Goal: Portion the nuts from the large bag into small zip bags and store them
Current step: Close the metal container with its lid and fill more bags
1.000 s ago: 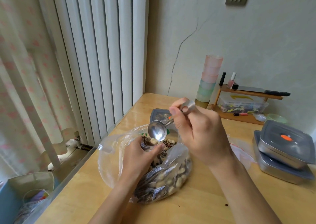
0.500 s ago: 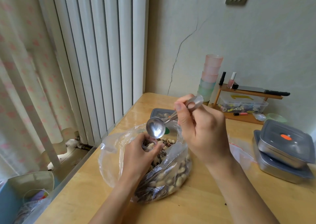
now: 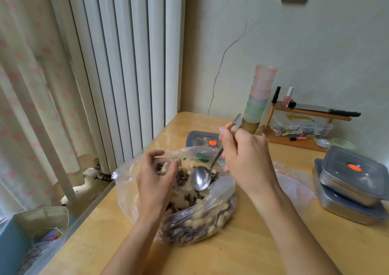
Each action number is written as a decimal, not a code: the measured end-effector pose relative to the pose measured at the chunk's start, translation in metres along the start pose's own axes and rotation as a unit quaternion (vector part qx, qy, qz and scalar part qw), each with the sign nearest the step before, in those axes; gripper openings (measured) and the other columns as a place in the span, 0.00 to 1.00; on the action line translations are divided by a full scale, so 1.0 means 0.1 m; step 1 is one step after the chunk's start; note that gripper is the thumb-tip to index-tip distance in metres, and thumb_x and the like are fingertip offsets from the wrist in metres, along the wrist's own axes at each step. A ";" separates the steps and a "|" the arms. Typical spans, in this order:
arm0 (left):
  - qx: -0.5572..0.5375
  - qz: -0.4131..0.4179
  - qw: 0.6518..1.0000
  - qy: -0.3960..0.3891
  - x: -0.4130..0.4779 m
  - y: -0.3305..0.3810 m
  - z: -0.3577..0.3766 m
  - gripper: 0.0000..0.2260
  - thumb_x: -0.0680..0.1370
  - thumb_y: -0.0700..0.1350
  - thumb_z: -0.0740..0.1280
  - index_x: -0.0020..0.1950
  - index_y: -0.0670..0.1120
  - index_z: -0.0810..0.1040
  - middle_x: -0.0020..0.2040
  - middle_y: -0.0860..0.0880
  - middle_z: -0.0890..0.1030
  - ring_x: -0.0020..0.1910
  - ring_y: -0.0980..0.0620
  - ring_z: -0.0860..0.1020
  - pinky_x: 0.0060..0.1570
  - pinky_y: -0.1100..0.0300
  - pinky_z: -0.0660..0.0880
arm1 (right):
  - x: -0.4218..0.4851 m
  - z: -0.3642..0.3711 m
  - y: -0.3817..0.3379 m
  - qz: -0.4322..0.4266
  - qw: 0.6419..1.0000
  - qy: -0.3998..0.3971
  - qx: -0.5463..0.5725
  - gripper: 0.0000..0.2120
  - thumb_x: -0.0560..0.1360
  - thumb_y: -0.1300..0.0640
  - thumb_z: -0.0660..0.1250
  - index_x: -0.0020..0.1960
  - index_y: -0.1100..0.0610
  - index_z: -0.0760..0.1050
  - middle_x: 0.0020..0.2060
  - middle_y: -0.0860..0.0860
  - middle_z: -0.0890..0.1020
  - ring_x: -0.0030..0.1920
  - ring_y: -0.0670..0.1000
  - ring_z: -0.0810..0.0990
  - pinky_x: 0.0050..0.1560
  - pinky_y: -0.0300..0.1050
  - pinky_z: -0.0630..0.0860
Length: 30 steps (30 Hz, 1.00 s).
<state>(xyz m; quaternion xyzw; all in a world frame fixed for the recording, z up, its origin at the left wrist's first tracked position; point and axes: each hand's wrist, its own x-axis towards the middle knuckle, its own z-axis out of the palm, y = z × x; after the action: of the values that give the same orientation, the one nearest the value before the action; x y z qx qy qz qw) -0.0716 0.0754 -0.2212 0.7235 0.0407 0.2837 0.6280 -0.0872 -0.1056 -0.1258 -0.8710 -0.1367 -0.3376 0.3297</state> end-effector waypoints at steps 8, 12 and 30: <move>-0.017 0.012 0.999 0.041 0.03 -0.01 -0.01 0.17 0.74 0.47 0.79 0.58 0.49 0.76 0.44 0.54 0.83 0.47 0.61 0.82 0.49 0.64 0.77 | -0.06 0.12 -0.08 -0.070 0.992 -0.100 0.036 0.21 0.86 0.48 0.58 0.40 0.57 0.76 0.26 0.47 0.75 0.27 0.48 0.75 0.31 0.50 0.73; -0.015 0.017 0.999 0.038 0.04 -0.02 -0.02 0.17 0.74 0.48 0.79 0.58 0.50 0.76 0.43 0.54 0.84 0.46 0.62 0.82 0.50 0.62 0.77 | -0.09 0.12 -0.14 -0.031 0.991 -0.117 0.058 0.19 0.87 0.52 0.59 0.42 0.60 0.77 0.27 0.52 0.79 0.26 0.50 0.79 0.31 0.53 0.76; -0.073 -0.010 0.997 -0.011 0.12 -0.09 -0.08 0.15 0.74 0.52 0.78 0.57 0.52 0.77 0.45 0.50 0.85 0.49 0.53 0.84 0.55 0.48 0.81 | -0.11 0.28 0.06 0.337 0.886 -0.207 0.243 0.19 0.87 0.51 0.56 0.52 0.65 0.76 0.31 0.60 0.85 0.33 0.62 0.87 0.35 0.49 0.83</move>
<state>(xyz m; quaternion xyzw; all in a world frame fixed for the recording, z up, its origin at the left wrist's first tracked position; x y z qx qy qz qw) -0.0629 0.0896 -0.2248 0.6783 0.0199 0.2713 0.6826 -0.0787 -0.0912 -0.1517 -0.8071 0.0219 0.0259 0.5894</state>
